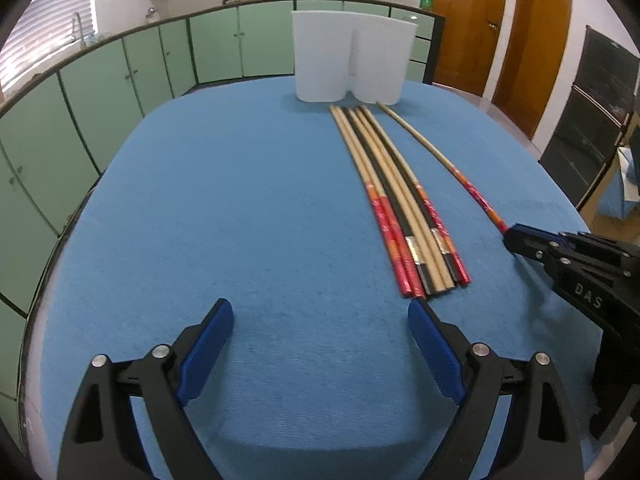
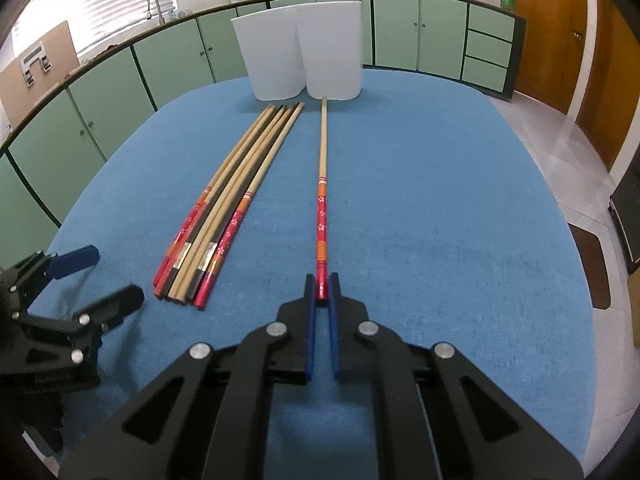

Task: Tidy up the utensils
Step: 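Hold the chopstick in the right tool while the left tool grasps another chopstick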

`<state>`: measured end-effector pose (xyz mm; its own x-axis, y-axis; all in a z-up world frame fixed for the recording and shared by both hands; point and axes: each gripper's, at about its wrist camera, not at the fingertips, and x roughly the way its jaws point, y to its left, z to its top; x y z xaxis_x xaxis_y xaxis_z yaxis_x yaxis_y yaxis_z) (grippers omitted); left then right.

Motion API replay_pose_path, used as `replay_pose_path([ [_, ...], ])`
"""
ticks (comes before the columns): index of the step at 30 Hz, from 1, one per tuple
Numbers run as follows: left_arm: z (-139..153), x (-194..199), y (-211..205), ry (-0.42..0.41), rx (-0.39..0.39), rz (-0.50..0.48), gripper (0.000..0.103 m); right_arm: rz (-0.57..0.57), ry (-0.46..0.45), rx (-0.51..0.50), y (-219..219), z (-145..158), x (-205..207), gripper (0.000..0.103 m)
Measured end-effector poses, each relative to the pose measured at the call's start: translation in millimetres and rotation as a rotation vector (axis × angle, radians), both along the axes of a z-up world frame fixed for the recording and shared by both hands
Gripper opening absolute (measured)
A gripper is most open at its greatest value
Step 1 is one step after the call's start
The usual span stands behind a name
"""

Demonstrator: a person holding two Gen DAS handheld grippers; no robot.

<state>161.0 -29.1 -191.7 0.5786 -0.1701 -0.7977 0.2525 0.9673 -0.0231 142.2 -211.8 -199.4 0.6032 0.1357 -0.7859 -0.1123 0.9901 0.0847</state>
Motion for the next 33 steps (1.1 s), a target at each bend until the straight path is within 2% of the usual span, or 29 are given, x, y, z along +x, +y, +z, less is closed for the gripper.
replay_pose_path([
  [9, -0.8, 13.1, -14.1, 0.0, 0.033, -0.004, 0.091, -0.002, -0.002, 0.023, -4.2, -0.9, -1.0, 0.005],
  [16, 0.0, 10.7, -2.0, 0.001, -0.004, 0.014, 0.091, -0.002, 0.0, 0.037, -6.1, -1.3, -0.2, 0.005],
  [21, -3.9, 14.1, -5.4, 0.004, 0.035, 0.013, 0.092, -0.002, 0.0, 0.035, -6.8, -1.3, -0.4, 0.005],
  [26, -5.1, 20.1, -9.8, 0.006, 0.04, 0.027, 0.093, -0.001, 0.0, 0.035, -6.3, -1.2, -0.4, 0.005],
  [29, -4.9, 20.2, -3.9, 0.007, 0.047, 0.053, 0.094, -0.002, 0.001, 0.04, -5.9, -1.3, -0.3, 0.005],
  [33, -4.3, 20.9, 17.9, 0.008, 0.054, 0.135, 0.094, -0.002, 0.002, 0.042, -6.5, -1.4, -0.3, 0.006],
])
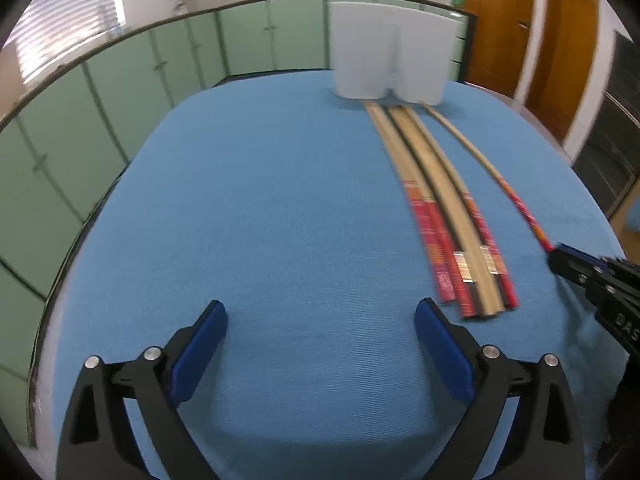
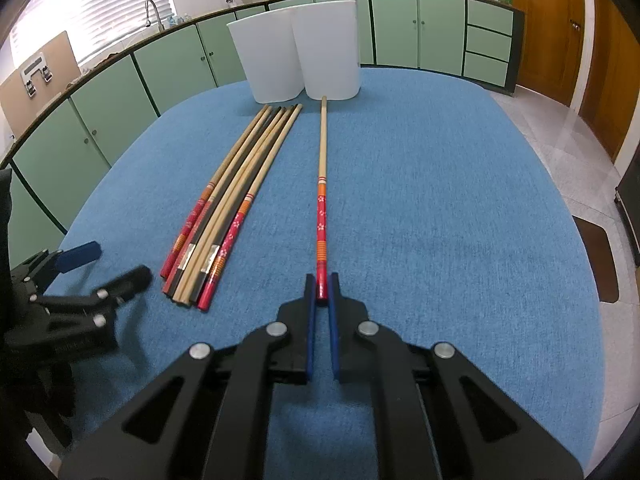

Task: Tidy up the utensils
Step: 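Hold the chopstick in the right tool while the left tool grasps another chopstick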

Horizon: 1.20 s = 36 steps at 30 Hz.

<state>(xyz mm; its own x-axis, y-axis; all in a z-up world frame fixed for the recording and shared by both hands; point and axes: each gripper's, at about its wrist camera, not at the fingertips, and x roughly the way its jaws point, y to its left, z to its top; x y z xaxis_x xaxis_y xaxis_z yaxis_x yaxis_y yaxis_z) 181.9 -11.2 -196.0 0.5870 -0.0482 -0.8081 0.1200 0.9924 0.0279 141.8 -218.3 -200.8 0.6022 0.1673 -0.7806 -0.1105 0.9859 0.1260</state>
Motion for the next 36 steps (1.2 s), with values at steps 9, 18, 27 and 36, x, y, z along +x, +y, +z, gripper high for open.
replay_pose_path([
  [9, 6.3, -8.1, -12.6, -0.017, -0.04, -0.106, 0.092, 0.006, 0.005, 0.015, -4.9, 0.1, 0.1, 0.004],
  [18, -1.2, -1.0, -30.2, 0.002, -0.025, -0.118, 0.092, 0.007, 0.005, 0.024, -5.3, -0.1, -0.3, 0.004],
  [27, -0.4, 5.4, -29.6, -0.007, -0.029, -0.073, 0.081, 0.006, 0.006, 0.024, -7.8, -0.5, 0.1, 0.004],
  [36, 2.7, 1.9, -37.4, -0.031, -0.058, -0.1, 0.03, 0.017, 0.003, 0.012, -5.9, -1.2, 0.1, 0.008],
])
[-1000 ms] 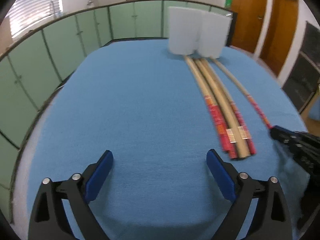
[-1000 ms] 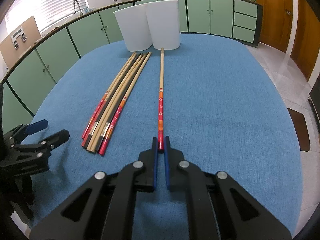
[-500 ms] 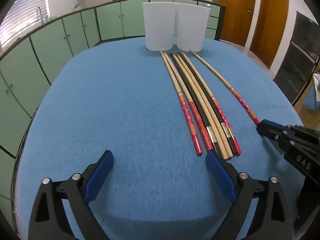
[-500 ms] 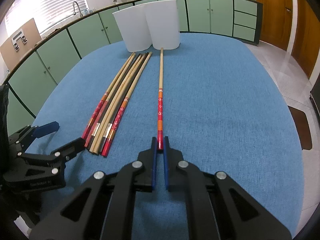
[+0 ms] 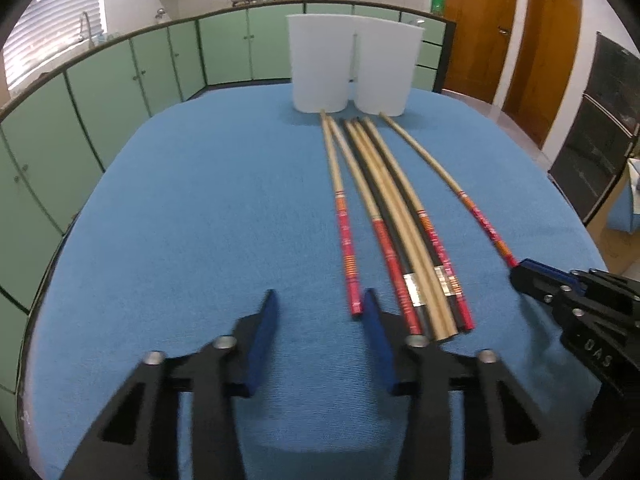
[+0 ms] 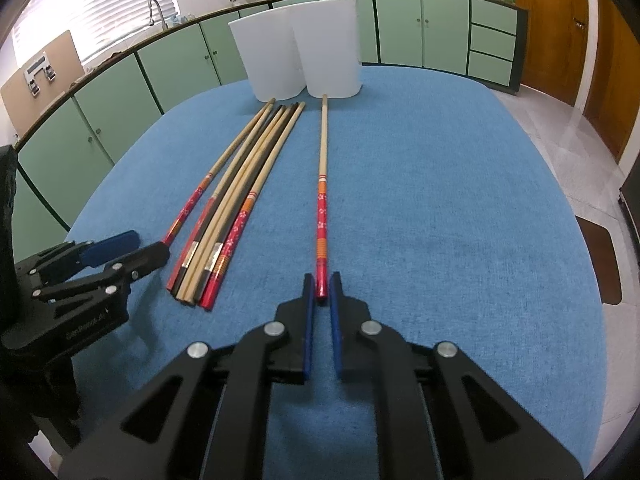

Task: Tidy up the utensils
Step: 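Hold the chopstick in the right tool while the left tool grasps another chopstick, then lift both chopsticks into the white holder and open both tools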

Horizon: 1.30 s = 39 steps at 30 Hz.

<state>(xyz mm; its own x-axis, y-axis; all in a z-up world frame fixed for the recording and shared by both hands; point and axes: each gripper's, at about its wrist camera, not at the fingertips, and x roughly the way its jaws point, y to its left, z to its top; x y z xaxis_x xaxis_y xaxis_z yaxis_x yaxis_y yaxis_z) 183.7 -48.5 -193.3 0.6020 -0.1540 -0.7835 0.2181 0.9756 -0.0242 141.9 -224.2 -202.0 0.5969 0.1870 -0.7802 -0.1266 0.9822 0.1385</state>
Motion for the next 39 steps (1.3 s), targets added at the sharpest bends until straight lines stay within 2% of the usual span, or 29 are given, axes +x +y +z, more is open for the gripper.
replay_pose_path([
  [5, 0.4, 3.7, -6.3, 0.004, -0.039, -0.023, 0.007, 0.001, -0.003, 0.01, -1.5, -0.3, -1.0, 0.005],
  [11, 4.0, 3.7, -1.5, 0.004, -0.08, -0.016, 0.006, -0.005, -0.02, 0.018, -3.8, 5.0, -5.4, 0.005],
  [16, 32.3, -3.8, 5.2, -0.062, -0.066, -0.018, 0.006, -0.002, -0.067, 0.011, -9.0, 27.0, -9.0, 0.005],
  [19, 57.2, -7.3, 9.9, -0.122, -0.057, -0.019, 0.006, 0.005, -0.122, 0.002, -14.1, 50.8, -10.3, 0.005],
  [28, 133.4, -0.7, 24.0, -0.298, -0.1, -0.022, 0.006, 0.017, -0.281, 0.039, -32.0, 128.5, -7.4, 0.005],
  [33, 165.6, 15.0, 30.3, -0.35, -0.14, -0.044, 0.006, 0.036, -0.356, 0.073, -40.9, 171.6, 6.6, 0.005],
  [39, 182.5, 36.1, 25.7, -0.356, -0.154, -0.076, 0.006, 0.07, -0.35, 0.088, -45.6, 195.7, 38.2, 0.005],
])
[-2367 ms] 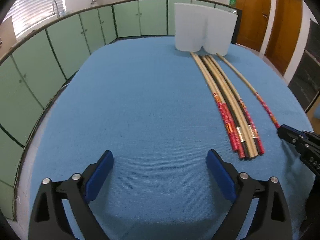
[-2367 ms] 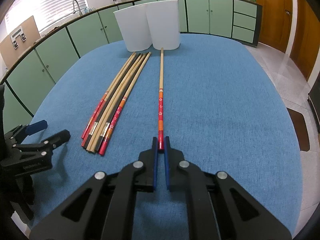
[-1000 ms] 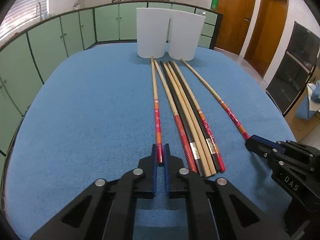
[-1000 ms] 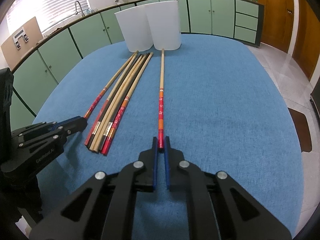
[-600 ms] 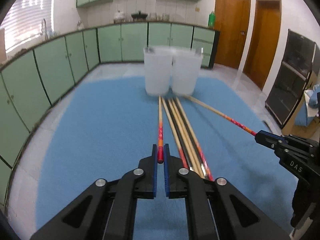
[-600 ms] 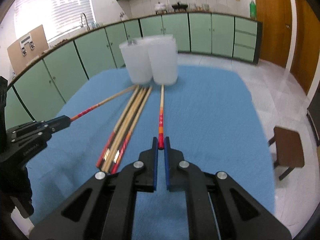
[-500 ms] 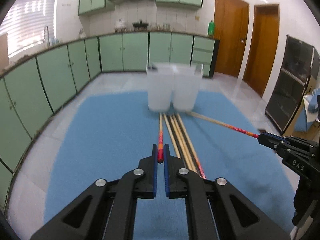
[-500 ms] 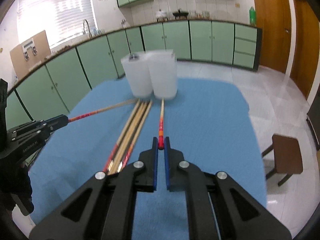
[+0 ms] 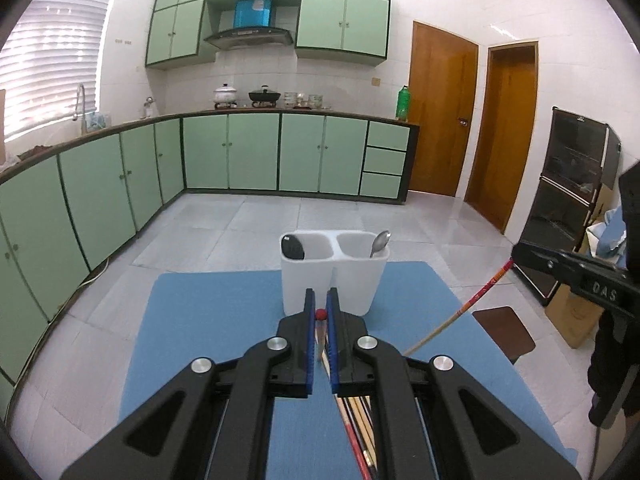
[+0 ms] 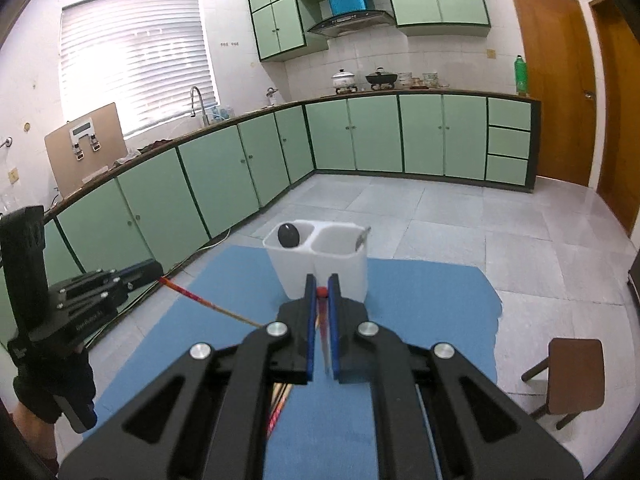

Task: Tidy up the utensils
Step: 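Lift both chopsticks into the white holder and open both tools, then withdraw both open tools back over the chopstick bundle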

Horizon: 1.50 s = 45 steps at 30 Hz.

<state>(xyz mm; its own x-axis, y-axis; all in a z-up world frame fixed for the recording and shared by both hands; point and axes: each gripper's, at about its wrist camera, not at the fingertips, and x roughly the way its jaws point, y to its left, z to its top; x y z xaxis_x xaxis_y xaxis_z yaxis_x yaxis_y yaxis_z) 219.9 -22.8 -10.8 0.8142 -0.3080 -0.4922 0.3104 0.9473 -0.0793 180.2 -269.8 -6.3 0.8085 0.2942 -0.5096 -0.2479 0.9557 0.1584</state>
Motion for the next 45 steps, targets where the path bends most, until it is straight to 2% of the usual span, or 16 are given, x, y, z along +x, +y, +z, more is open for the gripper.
replay_pose_path([
  [5, 7.4, 14.1, -5.2, -0.004, -0.003, -0.01, 0.006, 0.022, 0.015, 0.009, -1.9, 14.0, 23.9, 0.005],
  [11, 24.6, 27.3, -4.1, -0.039, -0.029, -0.018, 0.006, 0.044, -0.042, 0.026, -3.5, 48.1, 38.0, 0.005],
  [15, 47.4, 35.9, -5.3, -0.091, -0.034, -0.026, 0.005, 0.052, -0.1, 0.025, -4.5, 76.6, 50.8, 0.005],
  [21, 94.5, 47.3, -12.4, -0.216, -0.059, -0.036, 0.005, 0.037, -0.186, 0.042, -11.0, 117.6, 79.7, 0.005],
  [24, 110.3, 60.4, -18.9, -0.276, -0.06, -0.02, 0.005, 0.017, -0.214, 0.03, -10.7, 125.7, 98.9, 0.005],
  [28, 109.3, 83.2, -27.6, -0.301, -0.064, -0.004, 0.005, -0.004, -0.212, 0.009, -8.0, 116.6, 131.2, 0.005],
  [33, 83.3, 115.4, -38.0, -0.253, -0.047, 0.006, 0.005, -0.013, -0.14, -0.023, -0.8, 80.2, 163.6, 0.005],
  [37, 55.9, 133.5, -41.5, -0.187, -0.019, 0.006, 0.007, 0.004, -0.067, -0.036, 5.9, 51.0, 174.2, 0.006],
  [39, 46.4, 136.8, -40.7, -0.161, -0.008, 0.01, 0.024, 0.004, -0.051, -0.041, 7.9, 40.5, 171.4, 0.011],
  [41, 39.4, 134.5, -38.1, -0.153, -0.002, 0.02, 0.036, -0.008, -0.053, -0.048, 7.8, 34.2, 165.7, 0.029],
  [43, 34.8, 129.4, -34.2, -0.141, -0.004, 0.022, 0.038, -0.026, -0.068, -0.048, 4.6, 32.5, 158.5, 0.039],
  [45, 29.9, 124.1, -28.5, -0.124, -0.01, 0.034, 0.045, -0.047, -0.08, -0.053, 0.3, 29.2, 147.4, 0.043],
])
